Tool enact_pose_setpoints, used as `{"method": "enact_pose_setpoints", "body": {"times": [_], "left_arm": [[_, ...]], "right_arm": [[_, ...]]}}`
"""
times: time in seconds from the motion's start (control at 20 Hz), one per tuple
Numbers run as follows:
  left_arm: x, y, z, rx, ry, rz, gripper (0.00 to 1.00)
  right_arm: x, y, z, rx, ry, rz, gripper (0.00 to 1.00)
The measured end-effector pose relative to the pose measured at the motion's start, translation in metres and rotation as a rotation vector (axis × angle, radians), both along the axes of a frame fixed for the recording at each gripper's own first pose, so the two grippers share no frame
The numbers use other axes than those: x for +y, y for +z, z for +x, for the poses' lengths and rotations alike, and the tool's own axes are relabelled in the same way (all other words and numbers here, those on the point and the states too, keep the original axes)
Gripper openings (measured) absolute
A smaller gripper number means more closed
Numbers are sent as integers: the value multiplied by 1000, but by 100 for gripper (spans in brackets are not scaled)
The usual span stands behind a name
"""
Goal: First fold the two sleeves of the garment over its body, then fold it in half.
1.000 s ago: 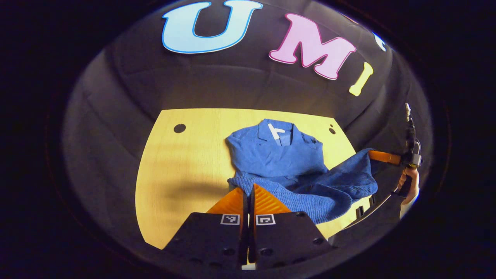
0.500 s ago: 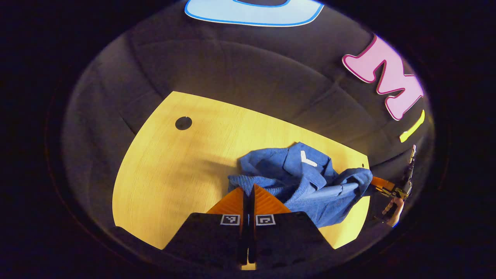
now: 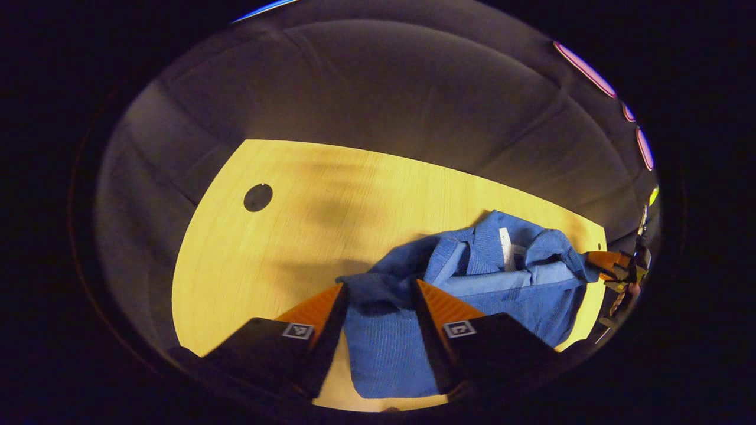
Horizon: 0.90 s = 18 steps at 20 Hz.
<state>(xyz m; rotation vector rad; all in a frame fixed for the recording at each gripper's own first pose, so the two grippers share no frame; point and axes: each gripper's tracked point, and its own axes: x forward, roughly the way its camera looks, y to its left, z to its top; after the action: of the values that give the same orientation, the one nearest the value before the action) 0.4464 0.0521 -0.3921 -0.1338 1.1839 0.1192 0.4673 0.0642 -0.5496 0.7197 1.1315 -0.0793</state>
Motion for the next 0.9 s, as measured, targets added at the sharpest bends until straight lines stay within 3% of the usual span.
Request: {"method": "enact_pose_setpoints", "body": {"times": [0.05,0.1,0.2,0.45,0.5,0.55,0.6,0.65,0.7,0.75,0.9], "left_arm": [[-3,3,10,-42,4,-9,77],[-7,7,19,-91,24,-42,77],[-21,12,30,-166,76,-116,79],[-8,65,24,-287,101,-55,84],[-13,80,21,-317,89,-59,84],[-20,96,13,-346,66,-58,84],[-28,110,7,-382,25,-40,84],[-38,122,-2,-416,-18,-16,84],[-49,135,-12,-450,-57,2,84],[-60,147,-25,-479,-79,13,84],[-92,186,-70,-549,-100,-14,84]], "right_arm": [[-1,3,9,-31,-23,27,43],[-1,9,19,-56,-57,67,58],[-4,29,34,-131,-106,68,96],[-12,90,21,-330,42,-109,96],[-10,106,16,-379,78,-146,84],[-6,124,8,-425,118,-183,84],[0,144,-2,-474,157,-216,97],[6,166,-13,-523,198,-247,97],[10,185,-25,-565,232,-286,88],[12,207,-38,-609,242,-330,98],[19,273,-82,-734,250,-408,97]]}}
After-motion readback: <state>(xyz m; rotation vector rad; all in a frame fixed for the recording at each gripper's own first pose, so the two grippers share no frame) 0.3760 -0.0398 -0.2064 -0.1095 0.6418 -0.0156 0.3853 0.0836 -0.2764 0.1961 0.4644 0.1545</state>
